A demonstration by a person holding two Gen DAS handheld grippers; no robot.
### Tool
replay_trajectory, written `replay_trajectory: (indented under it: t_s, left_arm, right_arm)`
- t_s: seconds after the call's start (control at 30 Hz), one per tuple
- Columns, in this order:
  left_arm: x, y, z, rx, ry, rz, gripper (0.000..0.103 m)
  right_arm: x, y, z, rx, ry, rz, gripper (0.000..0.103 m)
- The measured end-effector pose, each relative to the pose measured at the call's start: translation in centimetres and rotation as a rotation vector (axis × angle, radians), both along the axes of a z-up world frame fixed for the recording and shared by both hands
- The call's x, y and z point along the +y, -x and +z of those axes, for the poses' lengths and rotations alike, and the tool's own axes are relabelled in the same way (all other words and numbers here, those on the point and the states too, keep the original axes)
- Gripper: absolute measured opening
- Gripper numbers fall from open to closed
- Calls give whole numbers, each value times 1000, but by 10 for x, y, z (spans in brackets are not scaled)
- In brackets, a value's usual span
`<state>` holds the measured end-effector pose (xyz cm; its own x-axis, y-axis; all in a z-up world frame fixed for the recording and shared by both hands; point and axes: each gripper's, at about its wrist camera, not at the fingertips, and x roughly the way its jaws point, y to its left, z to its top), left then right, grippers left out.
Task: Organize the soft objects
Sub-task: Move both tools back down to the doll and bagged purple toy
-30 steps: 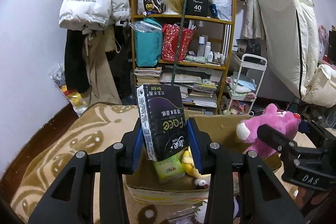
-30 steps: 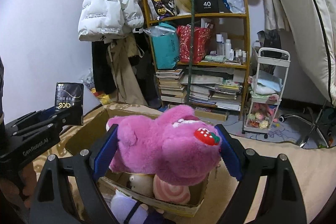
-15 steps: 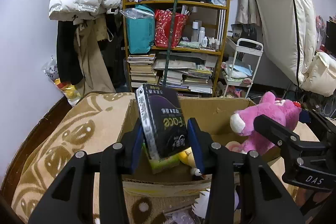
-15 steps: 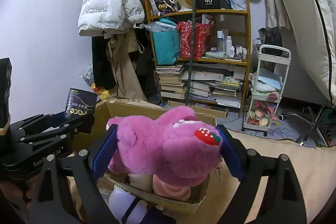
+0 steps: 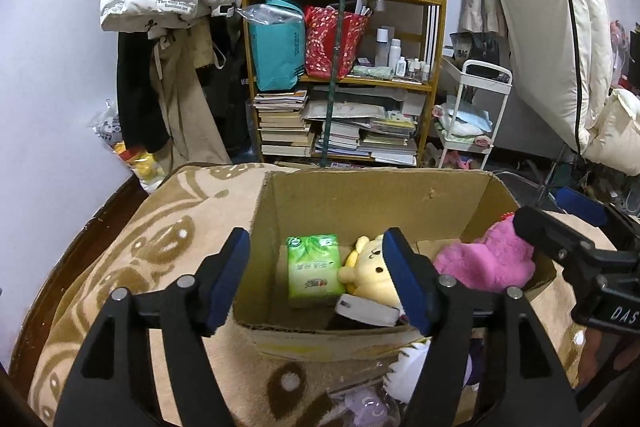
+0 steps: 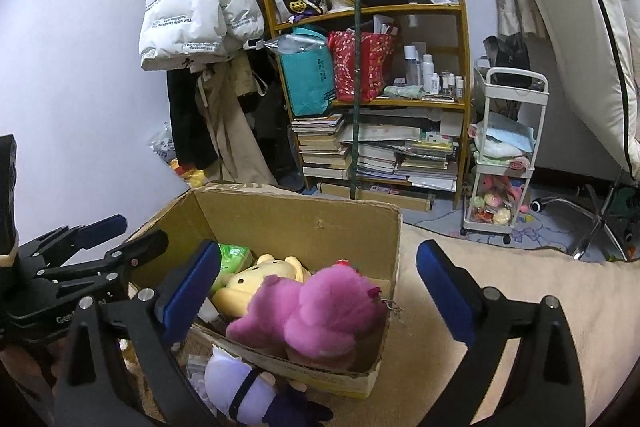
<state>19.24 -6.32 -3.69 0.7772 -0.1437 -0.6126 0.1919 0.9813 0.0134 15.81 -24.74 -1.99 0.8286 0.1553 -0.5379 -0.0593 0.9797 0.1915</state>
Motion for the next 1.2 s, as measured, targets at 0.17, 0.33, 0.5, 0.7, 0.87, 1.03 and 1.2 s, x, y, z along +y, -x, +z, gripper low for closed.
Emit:
replay_trajectory:
  t_s: [0.17, 0.33, 0.5, 0.7, 0.87, 1.03, 1.2]
  left_arm:
    - [8, 9, 3, 16, -4, 16, 83]
    - [17, 23, 8, 33, -9, 45, 93]
    - [22, 40, 11, 44, -20, 55, 94]
    - [24, 60, 17, 49, -41, 48, 94]
    - [29, 77, 18, 68, -32, 49, 94]
    - [29, 93, 17, 84, -48, 49, 94]
    - [30, 104, 13, 119, -44, 53, 94]
  right_arm:
    - [1, 6, 1, 15, -6, -5, 103]
    - [7, 20, 8, 12, 0, 1, 103]
    - [13, 35, 18, 3, 10, 10, 103]
    - [16, 55, 27, -2, 13, 5, 103]
    - [19, 72, 31, 6, 15, 0, 103]
    - [22, 85, 34, 16, 22, 3, 103]
    - [26, 97, 32, 25, 11, 6, 103]
